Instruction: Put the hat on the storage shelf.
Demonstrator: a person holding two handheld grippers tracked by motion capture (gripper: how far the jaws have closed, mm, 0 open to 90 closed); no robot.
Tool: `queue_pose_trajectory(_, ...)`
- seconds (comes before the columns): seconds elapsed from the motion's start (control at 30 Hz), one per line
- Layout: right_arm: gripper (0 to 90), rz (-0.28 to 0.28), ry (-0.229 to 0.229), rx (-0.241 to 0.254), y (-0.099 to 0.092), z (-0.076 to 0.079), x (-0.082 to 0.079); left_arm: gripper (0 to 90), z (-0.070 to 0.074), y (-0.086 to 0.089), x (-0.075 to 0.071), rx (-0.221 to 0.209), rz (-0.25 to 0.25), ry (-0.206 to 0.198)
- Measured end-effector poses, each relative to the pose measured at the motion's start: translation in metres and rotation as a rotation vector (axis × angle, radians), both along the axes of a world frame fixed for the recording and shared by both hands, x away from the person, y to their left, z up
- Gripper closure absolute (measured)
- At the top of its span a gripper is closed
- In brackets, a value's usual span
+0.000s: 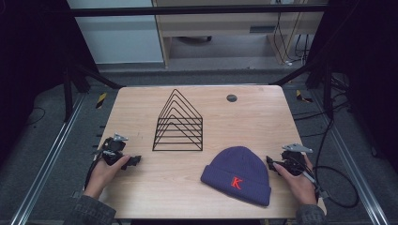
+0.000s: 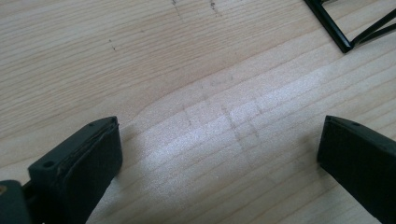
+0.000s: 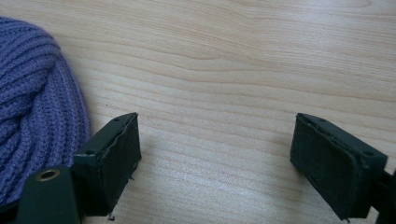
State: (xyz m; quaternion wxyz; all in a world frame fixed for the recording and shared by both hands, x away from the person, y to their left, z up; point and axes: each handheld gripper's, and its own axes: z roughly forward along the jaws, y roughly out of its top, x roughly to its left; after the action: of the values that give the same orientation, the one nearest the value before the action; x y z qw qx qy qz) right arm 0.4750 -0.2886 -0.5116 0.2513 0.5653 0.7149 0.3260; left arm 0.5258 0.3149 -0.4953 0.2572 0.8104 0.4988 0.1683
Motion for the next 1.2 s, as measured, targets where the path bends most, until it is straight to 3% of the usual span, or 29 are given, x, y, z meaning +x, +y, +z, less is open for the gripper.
queue_pose_trajectory(0.57, 12.2, 0.020, 0.013, 0.008, -0.002, 0.000, 0.000, 0.0, -0.001, -0.001, -0.002, -0.003, -0.006, -0.008)
queue_pose_trajectory(0.63, 15.7, -0.012, 0.035, 0.062, -0.005, 0.004, 0.002, 0.0, -0.001, 0.000, -0.003, -0.006, -0.009, -0.021)
queue_pose_trajectory(0.7, 16.3, -0.030, 0.038, 0.047, -0.005, 0.011, 0.004, 0.0, -0.002, 0.000, -0.004, -0.013, -0.011, -0.027)
queue_pose_trajectory(0.73, 17.1, -0.006, 0.029, 0.049, -0.002, 0.020, 0.006, 0.0, -0.002, 0.000, -0.004, -0.013, -0.011, -0.031)
queue_pose_trajectory(0.8, 17.3, 0.002, 0.028, 0.048, 0.000, 0.024, 0.007, 0.0, -0.003, 0.001, -0.004, -0.015, -0.011, -0.034)
queue_pose_trajectory(0.87, 17.1, 0.072, 0.045, 0.031, 0.012, 0.039, 0.012, 0.0, -0.003, 0.001, -0.004, -0.016, -0.011, -0.035)
queue_pose_trajectory(0.97, 17.1, 0.116, 0.051, 0.010, 0.019, 0.046, 0.017, 0.0, -0.003, 0.001, -0.004, -0.015, -0.011, -0.034)
queue_pose_trajectory(1.0, 17.1, 0.165, 0.069, -0.002, 0.027, 0.053, 0.023, 0.0, -0.003, 0.001, -0.004, -0.015, -0.011, -0.034)
queue_pose_trajectory(1.2, 23.4, 0.273, 0.128, -0.033, 0.052, 0.068, 0.040, 0.0, -0.002, 0.000, -0.004, -0.014, -0.011, -0.032)
